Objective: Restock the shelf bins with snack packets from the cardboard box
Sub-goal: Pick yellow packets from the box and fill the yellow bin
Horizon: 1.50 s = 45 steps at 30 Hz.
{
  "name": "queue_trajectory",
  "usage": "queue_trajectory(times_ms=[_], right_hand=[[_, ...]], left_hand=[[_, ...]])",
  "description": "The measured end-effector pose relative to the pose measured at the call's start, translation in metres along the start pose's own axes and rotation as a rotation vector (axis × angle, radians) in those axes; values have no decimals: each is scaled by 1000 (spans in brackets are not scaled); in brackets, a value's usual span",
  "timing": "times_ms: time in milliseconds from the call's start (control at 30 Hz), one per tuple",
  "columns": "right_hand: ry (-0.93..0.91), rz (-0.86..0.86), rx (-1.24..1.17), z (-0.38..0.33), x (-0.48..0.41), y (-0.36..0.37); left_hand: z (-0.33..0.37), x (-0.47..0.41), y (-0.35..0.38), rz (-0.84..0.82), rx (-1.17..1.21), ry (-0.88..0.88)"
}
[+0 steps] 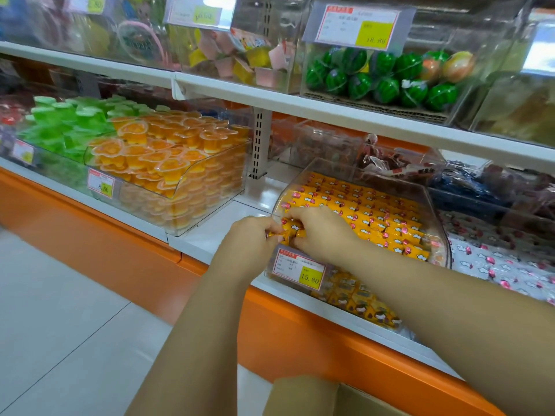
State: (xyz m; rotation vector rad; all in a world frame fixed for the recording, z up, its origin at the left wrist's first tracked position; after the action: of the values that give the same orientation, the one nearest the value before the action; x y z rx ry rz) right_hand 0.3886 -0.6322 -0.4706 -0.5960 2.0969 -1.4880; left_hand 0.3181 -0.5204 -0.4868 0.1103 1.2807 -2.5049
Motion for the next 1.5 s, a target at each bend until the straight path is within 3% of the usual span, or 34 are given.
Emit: queue_trajectory(times_ms=[133, 267, 467, 600, 733, 967, 1100, 1200, 1333, 1400, 1500], right_hand=[[17, 25, -27, 0, 0, -1], [7, 101, 105, -2, 3, -2], [-37, -183, -105, 4, 7, -14], [-4, -77, -92, 14, 26, -29], [61, -92, -10, 25, 39, -28], [58, -47, -9, 30, 32, -20], [-1, 70, -49, 30, 52, -30], [-37, 171, -74, 31, 77, -43], [-106, 285, -160, 37, 122, -48], [-105, 372, -234, 44, 151, -44], [-23, 438, -321, 61, 202, -29]], left_hand=[[0, 0, 5, -88, -51, 14], [1, 2, 11, -101, -54, 10], [4, 1, 13, 45, 5, 14], [7, 0, 18, -22, 1, 38], [6, -3, 24, -116, -22, -22], [5, -4, 26, -120, -54, -31], [10, 1, 24, -74, -127, -46], [27, 12, 15, 112, -212, 3], [56, 40, 9, 353, -114, 178], [69, 60, 19, 349, -35, 253], [82, 93, 55, 207, 5, 339]])
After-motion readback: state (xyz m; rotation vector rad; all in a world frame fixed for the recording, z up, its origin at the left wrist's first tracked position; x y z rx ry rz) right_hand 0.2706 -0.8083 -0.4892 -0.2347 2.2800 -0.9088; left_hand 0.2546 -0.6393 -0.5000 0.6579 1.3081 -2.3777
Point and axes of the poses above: each hand's wrist, its own x-axis away from the middle knuckle, its own y-axis out of the palm, z = x × y, the point moved 4 cm from there along -x, towards the middle knuckle, and after that the axes turned 9 degrees about -x, right-handed, at the moved point
